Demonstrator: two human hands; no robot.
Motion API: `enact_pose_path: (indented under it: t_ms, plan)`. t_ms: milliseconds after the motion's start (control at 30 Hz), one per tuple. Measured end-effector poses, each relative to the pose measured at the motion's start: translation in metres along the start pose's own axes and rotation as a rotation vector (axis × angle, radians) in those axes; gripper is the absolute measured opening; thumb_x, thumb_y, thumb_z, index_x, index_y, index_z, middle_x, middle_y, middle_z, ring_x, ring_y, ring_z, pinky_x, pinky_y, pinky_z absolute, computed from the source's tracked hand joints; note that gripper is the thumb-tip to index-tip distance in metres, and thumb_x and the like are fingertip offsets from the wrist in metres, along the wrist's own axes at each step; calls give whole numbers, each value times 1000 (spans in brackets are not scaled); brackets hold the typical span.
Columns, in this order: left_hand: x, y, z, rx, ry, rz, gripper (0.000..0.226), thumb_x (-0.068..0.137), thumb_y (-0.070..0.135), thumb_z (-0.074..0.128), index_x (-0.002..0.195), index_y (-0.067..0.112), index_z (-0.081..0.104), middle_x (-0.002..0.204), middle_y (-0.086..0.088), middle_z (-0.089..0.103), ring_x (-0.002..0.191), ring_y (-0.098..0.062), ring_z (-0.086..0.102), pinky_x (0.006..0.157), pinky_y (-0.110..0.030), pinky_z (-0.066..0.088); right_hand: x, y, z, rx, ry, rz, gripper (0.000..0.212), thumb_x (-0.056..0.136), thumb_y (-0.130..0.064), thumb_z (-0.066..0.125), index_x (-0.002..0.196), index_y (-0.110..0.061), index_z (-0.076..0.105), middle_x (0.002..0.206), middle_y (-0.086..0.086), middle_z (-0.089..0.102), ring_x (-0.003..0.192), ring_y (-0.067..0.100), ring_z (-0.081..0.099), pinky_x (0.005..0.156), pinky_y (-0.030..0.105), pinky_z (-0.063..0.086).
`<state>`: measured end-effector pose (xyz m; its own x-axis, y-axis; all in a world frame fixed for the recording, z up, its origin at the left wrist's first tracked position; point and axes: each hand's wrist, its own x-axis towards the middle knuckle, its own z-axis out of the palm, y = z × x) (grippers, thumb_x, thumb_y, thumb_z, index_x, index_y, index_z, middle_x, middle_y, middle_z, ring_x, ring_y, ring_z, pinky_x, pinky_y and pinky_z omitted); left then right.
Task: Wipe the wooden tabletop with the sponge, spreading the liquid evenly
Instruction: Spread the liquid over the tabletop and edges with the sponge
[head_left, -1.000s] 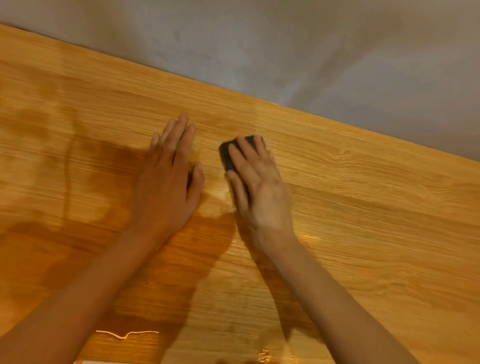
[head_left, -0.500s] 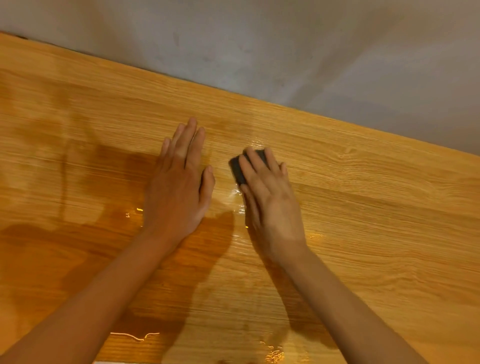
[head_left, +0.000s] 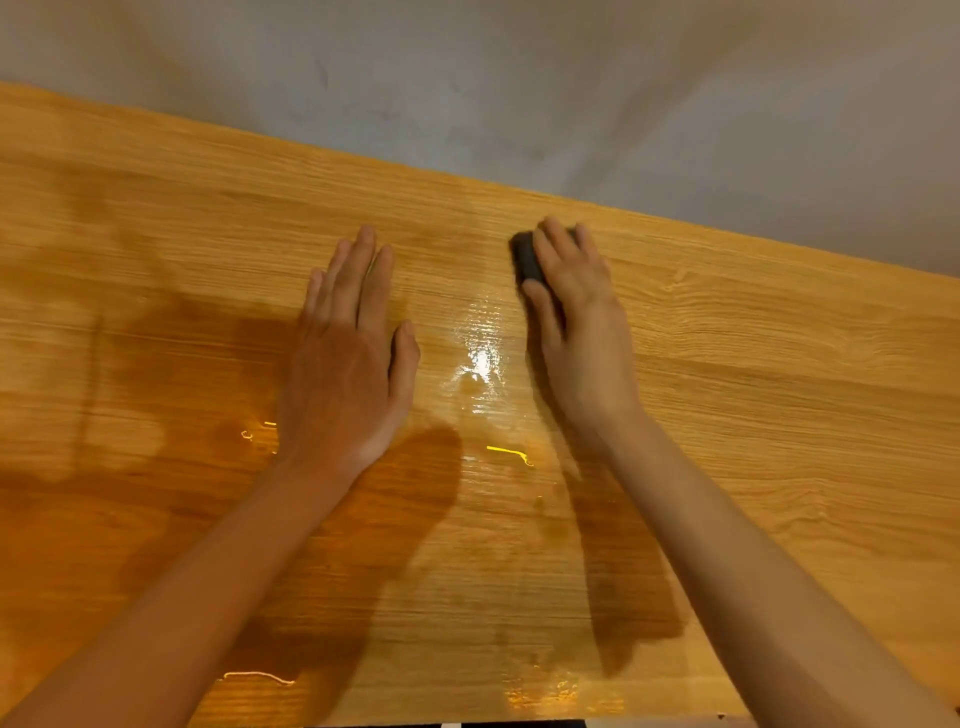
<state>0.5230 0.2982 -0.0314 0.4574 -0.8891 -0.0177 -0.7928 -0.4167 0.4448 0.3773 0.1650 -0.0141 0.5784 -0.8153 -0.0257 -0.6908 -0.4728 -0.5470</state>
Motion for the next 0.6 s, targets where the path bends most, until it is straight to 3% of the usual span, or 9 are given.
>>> enact_pose_path:
  t_ms: [100, 200, 333, 500, 600]
  plan:
    - [-1, 0, 1, 0, 4, 7, 56, 107, 21, 40, 158, 0, 26, 168, -15, 18, 157, -28, 14, 129, -39, 6, 46, 5, -5, 36, 108, 145, 42, 104, -18, 42, 145, -11, 40, 156, 5, 33, 149, 23, 16, 121, 43, 17]
    - [-1, 0, 0, 7, -7, 0, 57, 107, 22, 40, 158, 1, 25, 168, -14, 17, 157, -27, 13, 129, -38, 6, -9, -2, 2, 70, 147, 165, 42, 104, -16, 42, 145, -11, 40, 156, 4, 32, 150, 21, 14, 122, 43, 15]
    - [0, -2, 1, 19, -10, 1, 58, 108, 24, 39, 159, 2, 23, 169, -13, 15, 157, -26, 11, 129, -36, 4, -79, -4, 1, 35, 68, 92, 43, 103, -16, 44, 146, -13, 39, 156, 1, 32, 150, 17, 12, 124, 40, 12]
    - [1, -2, 4, 40, 7, 1, 58, 107, 24, 38, 159, 2, 24, 169, -13, 17, 157, -26, 13, 129, -38, 6, 28, 17, -14, 33, 133, 183, 41, 103, -15, 41, 144, -11, 41, 155, 6, 34, 149, 25, 17, 121, 44, 18]
    - [0, -3, 5, 37, 25, 8, 58, 106, 24, 39, 158, 1, 26, 168, -14, 19, 157, -27, 14, 129, -38, 7, 29, 18, -12, 43, 162, 219, 42, 104, -17, 40, 145, -11, 39, 156, 5, 32, 149, 24, 14, 122, 44, 14]
